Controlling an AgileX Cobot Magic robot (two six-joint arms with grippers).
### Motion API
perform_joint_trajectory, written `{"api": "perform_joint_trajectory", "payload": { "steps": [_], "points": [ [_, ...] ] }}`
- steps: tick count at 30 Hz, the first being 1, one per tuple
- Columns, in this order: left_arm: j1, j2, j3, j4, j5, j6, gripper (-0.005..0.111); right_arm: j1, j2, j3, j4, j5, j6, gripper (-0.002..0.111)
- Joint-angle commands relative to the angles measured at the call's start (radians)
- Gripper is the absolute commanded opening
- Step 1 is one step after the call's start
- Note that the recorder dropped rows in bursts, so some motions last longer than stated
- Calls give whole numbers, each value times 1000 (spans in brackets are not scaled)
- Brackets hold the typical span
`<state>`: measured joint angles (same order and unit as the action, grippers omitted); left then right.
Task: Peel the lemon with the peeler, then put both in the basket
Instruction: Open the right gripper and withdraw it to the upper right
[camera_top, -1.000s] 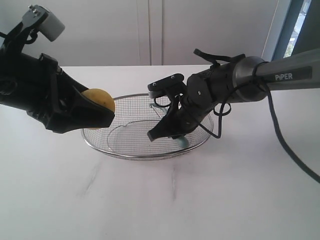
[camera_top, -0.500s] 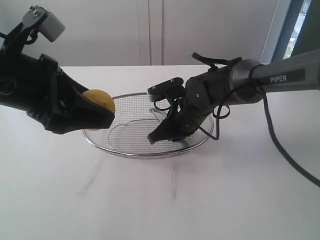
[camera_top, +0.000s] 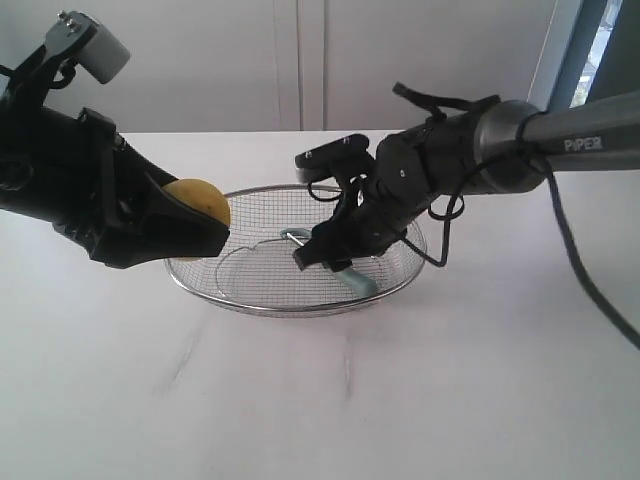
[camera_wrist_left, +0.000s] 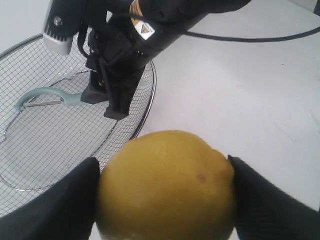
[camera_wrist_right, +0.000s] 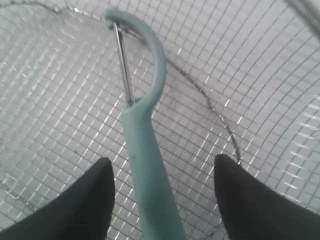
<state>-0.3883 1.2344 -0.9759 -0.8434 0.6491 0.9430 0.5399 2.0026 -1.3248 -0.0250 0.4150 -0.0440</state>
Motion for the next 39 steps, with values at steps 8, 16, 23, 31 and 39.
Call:
{"api": "perform_joint_trajectory", "payload": {
  "steps": [8,16,23,31,39],
  "points": [
    [-2,-6,4,-30,9,-4,0,-3,-302,-2,-17,161,-36,55],
    [-2,-6,4,-30,4,-4,0,-3,-530,-2,-40,351,-90,48],
    [-2,-6,4,-30,4,-4,0,-5,-697,0,-214,497,-82,9],
    [-2,-6,4,-30,10,-4,0,-5,-806,9,-302,560,-21,0],
    [-2,-6,4,-30,10,-4,0,-5,-895,125,-306,553,7,0]
  ]
}}
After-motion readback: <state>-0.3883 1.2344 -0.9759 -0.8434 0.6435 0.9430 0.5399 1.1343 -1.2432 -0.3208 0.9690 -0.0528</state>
